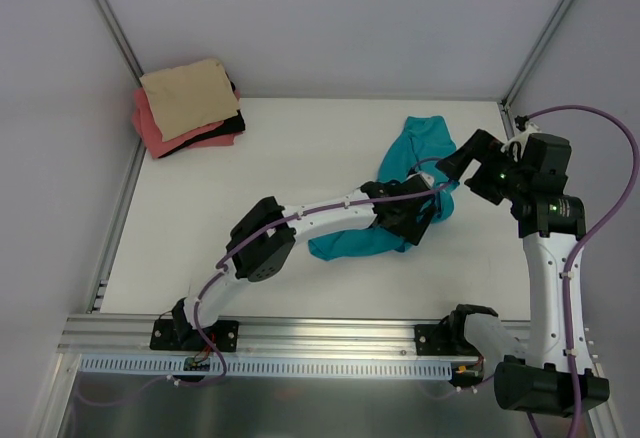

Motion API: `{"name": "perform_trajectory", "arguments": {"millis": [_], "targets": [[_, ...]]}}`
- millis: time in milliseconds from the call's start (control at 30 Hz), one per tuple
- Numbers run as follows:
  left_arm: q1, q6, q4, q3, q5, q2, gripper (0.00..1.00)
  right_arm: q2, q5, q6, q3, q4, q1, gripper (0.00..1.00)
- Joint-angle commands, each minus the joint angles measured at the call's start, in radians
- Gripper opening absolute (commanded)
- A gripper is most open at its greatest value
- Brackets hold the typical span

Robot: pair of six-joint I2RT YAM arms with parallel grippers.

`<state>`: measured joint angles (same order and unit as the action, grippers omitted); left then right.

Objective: Fold and stack the t-shirts
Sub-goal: Flatten out the tshirt

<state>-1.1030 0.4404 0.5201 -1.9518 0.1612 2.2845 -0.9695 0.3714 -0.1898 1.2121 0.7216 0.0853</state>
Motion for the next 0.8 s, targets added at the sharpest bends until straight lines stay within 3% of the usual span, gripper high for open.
{"name": "perform_trajectory", "arguments": {"millis": [0,33,67,100,133,333,500,700,733,767], "targets": [[0.015,0.021,-0.02,-0.036,0.014,0.018,0.84,0.003,0.015,0.015,0.026,0.019,-0.013,0.99],[0.015,0.018,-0.025,-0.036,0.02,0.023,0.77,0.002,0.017,0.016,0.029,0.022,-0.013,0.99],[0.015,0.015,-0.023,-0.036,0.027,0.029,0.33,0.002,0.015,0.018,0.032,0.027,-0.013,1.0],[0.015,0.021,-0.017,-0.036,0.043,0.038,0.04,0.0,0.015,0.019,0.035,0.032,-0.015,1.0],[0.017,0.024,-0.008,-0.036,0.06,0.041,0.0,0.002,0.014,0.021,0.033,0.038,-0.015,0.99],[0.037,-0.048,0.024,-0.033,0.156,-0.069,0.0,0.014,0.014,0.02,-0.008,0.03,-0.019,0.99],[0.112,-0.172,0.058,-0.006,0.277,-0.276,0.0,-0.001,0.026,-0.003,-0.034,-0.024,-0.019,0.99],[0.382,-0.298,0.006,0.099,0.354,-0.483,0.0,-0.018,0.047,-0.025,-0.069,-0.065,-0.021,0.99],[0.415,-0.319,-0.009,0.123,0.342,-0.5,0.15,-0.02,0.049,-0.025,-0.072,-0.07,-0.022,1.0],[0.466,-0.357,-0.018,0.129,0.342,-0.5,0.42,-0.021,0.049,-0.025,-0.075,-0.07,-0.022,1.0]]}}
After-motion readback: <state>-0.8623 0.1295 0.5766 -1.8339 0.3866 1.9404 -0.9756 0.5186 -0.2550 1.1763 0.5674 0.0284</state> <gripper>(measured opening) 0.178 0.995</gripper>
